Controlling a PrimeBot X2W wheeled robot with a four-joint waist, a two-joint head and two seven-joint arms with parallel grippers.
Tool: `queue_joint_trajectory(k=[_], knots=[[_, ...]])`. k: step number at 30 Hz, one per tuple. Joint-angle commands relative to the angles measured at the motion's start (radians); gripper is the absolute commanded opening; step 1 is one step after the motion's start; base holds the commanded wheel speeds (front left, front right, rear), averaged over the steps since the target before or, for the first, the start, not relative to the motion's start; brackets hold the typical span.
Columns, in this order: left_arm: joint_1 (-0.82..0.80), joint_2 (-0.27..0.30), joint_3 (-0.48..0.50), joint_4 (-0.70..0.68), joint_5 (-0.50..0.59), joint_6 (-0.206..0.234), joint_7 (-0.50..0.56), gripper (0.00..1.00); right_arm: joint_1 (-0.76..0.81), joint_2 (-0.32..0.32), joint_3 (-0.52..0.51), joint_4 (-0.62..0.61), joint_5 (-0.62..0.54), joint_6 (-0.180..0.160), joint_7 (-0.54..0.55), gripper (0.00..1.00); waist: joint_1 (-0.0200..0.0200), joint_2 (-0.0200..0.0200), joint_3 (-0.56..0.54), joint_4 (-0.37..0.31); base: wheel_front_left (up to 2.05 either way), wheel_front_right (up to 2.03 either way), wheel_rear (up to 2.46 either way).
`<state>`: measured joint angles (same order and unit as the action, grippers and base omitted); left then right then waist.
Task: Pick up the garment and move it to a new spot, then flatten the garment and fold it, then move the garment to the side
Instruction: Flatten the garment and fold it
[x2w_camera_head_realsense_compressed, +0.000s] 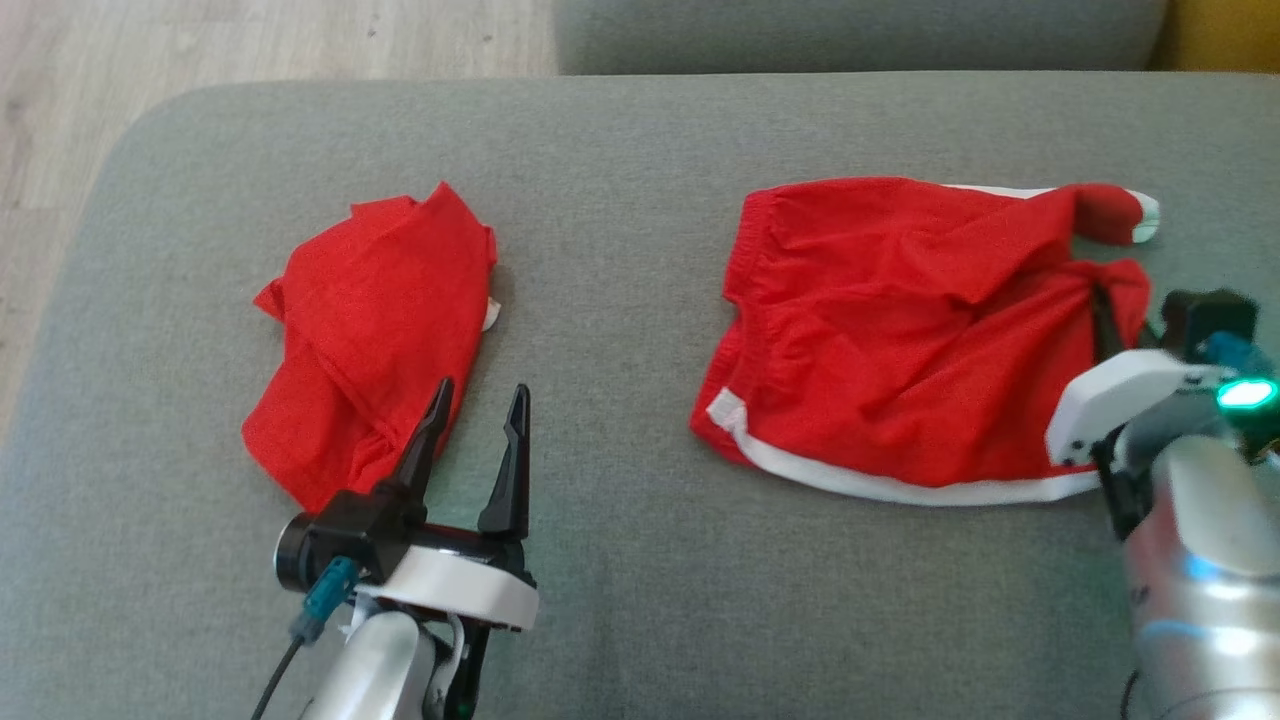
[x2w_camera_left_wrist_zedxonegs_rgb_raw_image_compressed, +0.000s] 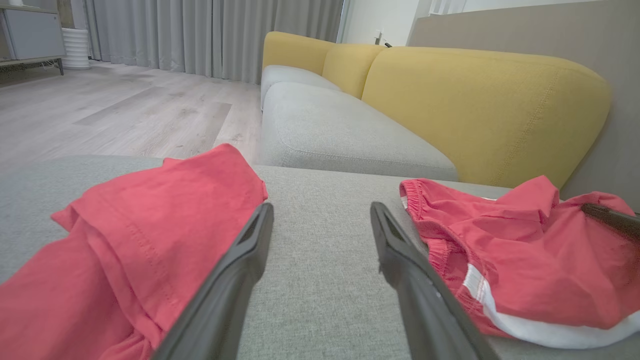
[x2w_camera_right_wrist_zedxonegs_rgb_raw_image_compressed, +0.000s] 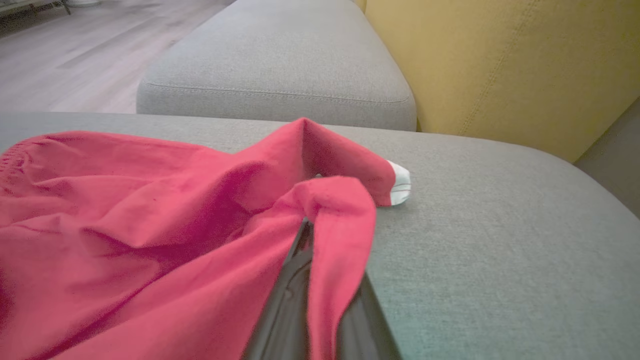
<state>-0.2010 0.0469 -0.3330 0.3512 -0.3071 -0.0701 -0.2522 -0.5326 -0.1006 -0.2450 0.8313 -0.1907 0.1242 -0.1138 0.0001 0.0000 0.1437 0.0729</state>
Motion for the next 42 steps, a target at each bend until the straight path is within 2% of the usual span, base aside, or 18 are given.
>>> queue_joint_trajectory(k=[1,2,3,4,8,14,19,24,28,34,42], knots=[[-0.041,0.003,0.019,-0.034,-0.003,0.007,-0.01,1.0,-0.048,-0.017,0.008,-0.011,-0.019,0.007,0.002,0.0,-0.0001,0.0,0.004,0.009,0.0,0.0,0.0],[-0.042,0.003,0.019,-0.035,-0.004,0.007,-0.01,1.0,-0.057,-0.026,-0.004,-0.002,-0.033,0.007,0.006,0.0,-0.0001,0.0,0.006,0.011,0.0,0.0,0.0],[-0.043,0.003,0.018,-0.035,-0.004,0.008,-0.01,1.0,-0.063,-0.032,-0.015,0.003,-0.054,0.007,0.005,0.96,-0.0001,0.0,0.006,0.013,0.0,0.0,0.0],[-0.044,0.003,0.019,-0.035,-0.005,0.008,-0.01,1.0,-0.068,-0.032,-0.031,0.004,-0.069,0.007,0.0,1.0,-0.0001,0.0,0.005,0.015,0.0,0.0,0.0],[-0.042,0.003,0.031,-0.04,-0.003,0.011,-0.01,1.0,-0.066,0.009,-0.075,-0.016,-0.094,0.007,-0.076,1.0,-0.0001,0.0,-0.005,0.004,0.0,0.0,0.0],[-0.032,0.003,0.043,-0.043,0.0,0.01,-0.01,1.0,-0.001,0.048,-0.065,-0.104,-0.011,0.007,-0.143,1.0,-0.0001,0.0,-0.034,-0.027,0.0,0.0,0.0],[-0.02,0.003,0.051,-0.046,0.009,0.008,-0.01,1.0,0.158,0.05,0.108,-0.33,0.222,0.007,-0.147,1.0,-0.0001,0.0,-0.056,-0.063,0.0,0.0,0.0],[-0.012,0.004,0.055,-0.046,0.019,-0.001,-0.01,1.0,0.381,0.05,0.212,-0.543,0.303,0.007,-0.148,1.0,-0.0001,0.0,-0.063,-0.098,0.0,0.0,0.0],[-0.015,0.004,0.052,-0.042,0.021,-0.006,-0.01,1.0,0.458,0.05,0.196,-0.571,0.331,0.007,-0.148,1.0,-0.0001,0.0,-0.059,-0.112,0.0,0.0,0.0],[-0.035,0.004,0.017,-0.019,0.031,-0.025,-0.009,1.0,0.451,0.05,0.187,-0.587,0.34,0.007,-0.148,1.0,-0.0001,0.0,-0.044,-0.125,0.0,0.0,0.0],[-0.114,0.019,-0.159,0.037,0.015,-0.058,0.089,1.0,0.431,0.05,0.186,-0.589,0.345,0.007,-0.148,1.0,-0.0001,0.0,-0.016,-0.139,0.0,0.0,0.0]])
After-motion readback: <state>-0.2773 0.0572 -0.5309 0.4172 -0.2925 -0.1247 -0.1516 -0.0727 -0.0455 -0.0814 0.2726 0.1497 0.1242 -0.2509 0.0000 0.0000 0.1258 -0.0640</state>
